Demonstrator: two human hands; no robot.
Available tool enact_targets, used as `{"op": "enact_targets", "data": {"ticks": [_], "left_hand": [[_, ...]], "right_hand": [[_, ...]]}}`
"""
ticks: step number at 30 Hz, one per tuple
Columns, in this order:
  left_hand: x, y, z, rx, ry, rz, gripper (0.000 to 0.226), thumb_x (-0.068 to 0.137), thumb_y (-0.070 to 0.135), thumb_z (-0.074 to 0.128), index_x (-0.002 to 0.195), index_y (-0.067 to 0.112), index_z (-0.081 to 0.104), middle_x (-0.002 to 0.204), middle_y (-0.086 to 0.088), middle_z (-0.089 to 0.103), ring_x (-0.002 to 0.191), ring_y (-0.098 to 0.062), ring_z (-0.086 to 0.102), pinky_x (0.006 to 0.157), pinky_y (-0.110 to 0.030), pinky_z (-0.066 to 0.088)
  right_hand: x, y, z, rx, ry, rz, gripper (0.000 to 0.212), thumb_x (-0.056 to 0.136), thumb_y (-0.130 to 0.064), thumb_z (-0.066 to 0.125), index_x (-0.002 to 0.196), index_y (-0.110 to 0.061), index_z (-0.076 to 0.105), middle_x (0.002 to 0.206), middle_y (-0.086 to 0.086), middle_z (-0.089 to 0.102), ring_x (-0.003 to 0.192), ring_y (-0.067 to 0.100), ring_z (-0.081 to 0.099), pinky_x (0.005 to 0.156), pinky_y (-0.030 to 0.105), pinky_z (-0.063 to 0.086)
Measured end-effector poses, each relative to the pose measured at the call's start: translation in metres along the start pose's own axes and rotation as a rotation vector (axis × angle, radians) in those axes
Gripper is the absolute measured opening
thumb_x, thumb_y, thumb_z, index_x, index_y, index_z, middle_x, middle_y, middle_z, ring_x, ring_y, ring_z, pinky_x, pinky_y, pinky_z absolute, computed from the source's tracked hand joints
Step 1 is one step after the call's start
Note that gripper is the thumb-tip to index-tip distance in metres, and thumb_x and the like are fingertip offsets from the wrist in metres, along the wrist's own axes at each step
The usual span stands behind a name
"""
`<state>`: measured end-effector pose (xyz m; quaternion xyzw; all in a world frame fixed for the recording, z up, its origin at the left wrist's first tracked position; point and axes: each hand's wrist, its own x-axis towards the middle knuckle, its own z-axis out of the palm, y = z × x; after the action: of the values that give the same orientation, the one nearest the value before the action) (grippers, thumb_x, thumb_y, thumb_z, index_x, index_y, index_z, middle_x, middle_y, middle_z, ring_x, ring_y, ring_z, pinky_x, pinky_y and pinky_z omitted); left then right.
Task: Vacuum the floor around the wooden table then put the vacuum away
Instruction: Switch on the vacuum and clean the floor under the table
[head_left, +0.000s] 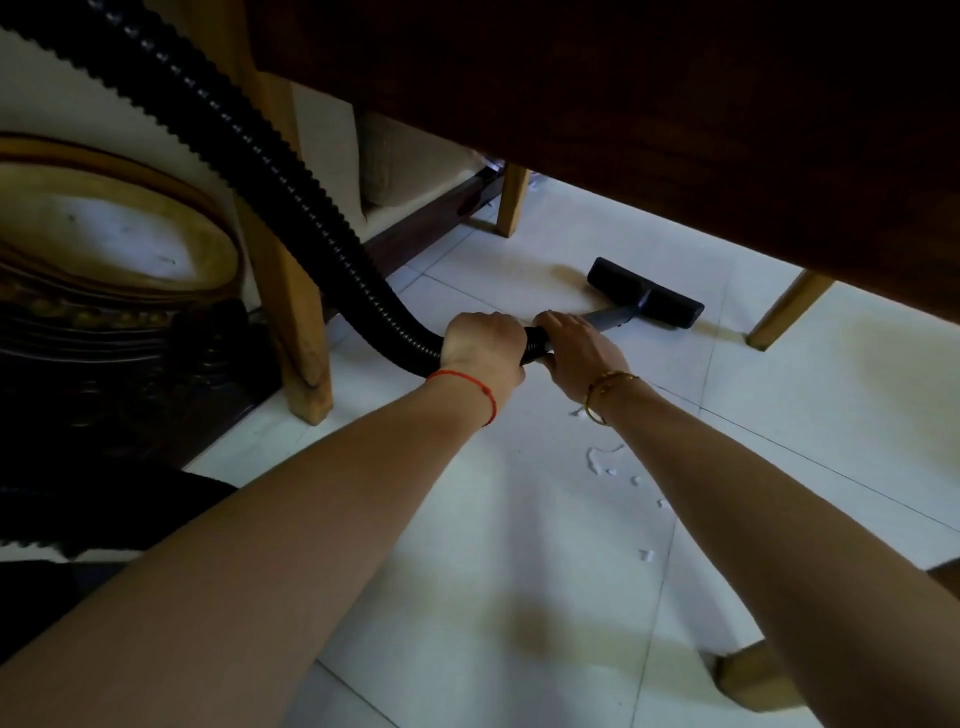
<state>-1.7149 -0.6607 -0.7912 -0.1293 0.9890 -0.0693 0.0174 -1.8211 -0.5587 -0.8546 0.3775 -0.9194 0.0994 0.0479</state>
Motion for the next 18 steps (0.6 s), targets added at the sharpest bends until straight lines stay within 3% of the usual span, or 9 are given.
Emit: {"op": "enact_targets", "data": {"ticks": [3,7,10,15,18], "left_hand": [[0.004,0.004,0.004,-0.022,0.000,0.013,0.025,0.094,0.027,0.055,0.113,0.010,0.056,0.100,-0.002,0.063,0.089,-0.019,0.063,0.065,-0.027,0.035],[-0.003,-0.004,0.005,-0.005,-0.005,0.017,0.026,0.094,0.030,0.055,0.111,0.011,0.056,0.091,-0.002,0.059,0.075,-0.018,0.054,0.064,-0.027,0.036],[-0.016,-0.020,0.005,0.039,0.015,0.055,0.030,0.094,0.033,0.053,0.113,0.010,0.054,0.101,-0.003,0.062,0.089,-0.020,0.062,0.067,-0.028,0.037],[-0.047,-0.052,-0.006,0.060,0.003,0.070,0.035,0.092,0.034,0.054,0.117,0.010,0.051,0.100,-0.005,0.061,0.083,-0.021,0.060,0.064,-0.030,0.040],[-0.070,-0.076,-0.013,0.072,0.017,0.100,0.036,0.093,0.036,0.053,0.118,0.010,0.050,0.102,-0.005,0.061,0.087,-0.022,0.062,0.062,-0.029,0.039]], "right_hand": [[0.000,0.006,0.003,-0.004,-0.039,0.017,0.030,0.090,-0.018,0.060,0.118,-0.014,0.051,0.120,0.005,0.057,0.116,0.025,0.050,0.092,0.039,0.048],[-0.005,-0.001,0.008,0.017,-0.006,-0.007,0.032,0.091,-0.019,0.059,0.121,-0.013,0.049,0.122,0.004,0.055,0.118,0.024,0.049,0.093,0.038,0.048],[-0.014,-0.016,0.006,0.019,0.025,-0.061,0.034,0.091,-0.020,0.057,0.122,-0.010,0.050,0.123,0.008,0.056,0.118,0.026,0.049,0.093,0.035,0.045],[-0.026,-0.051,0.003,0.059,0.076,-0.145,0.027,0.085,-0.023,0.058,0.108,-0.009,0.052,0.105,0.010,0.060,0.099,0.028,0.055,0.084,0.036,0.047],[-0.035,-0.075,0.001,0.044,0.118,-0.191,0.023,0.085,-0.024,0.055,0.102,-0.010,0.051,0.095,0.009,0.059,0.087,0.026,0.054,0.073,0.029,0.037]]}}
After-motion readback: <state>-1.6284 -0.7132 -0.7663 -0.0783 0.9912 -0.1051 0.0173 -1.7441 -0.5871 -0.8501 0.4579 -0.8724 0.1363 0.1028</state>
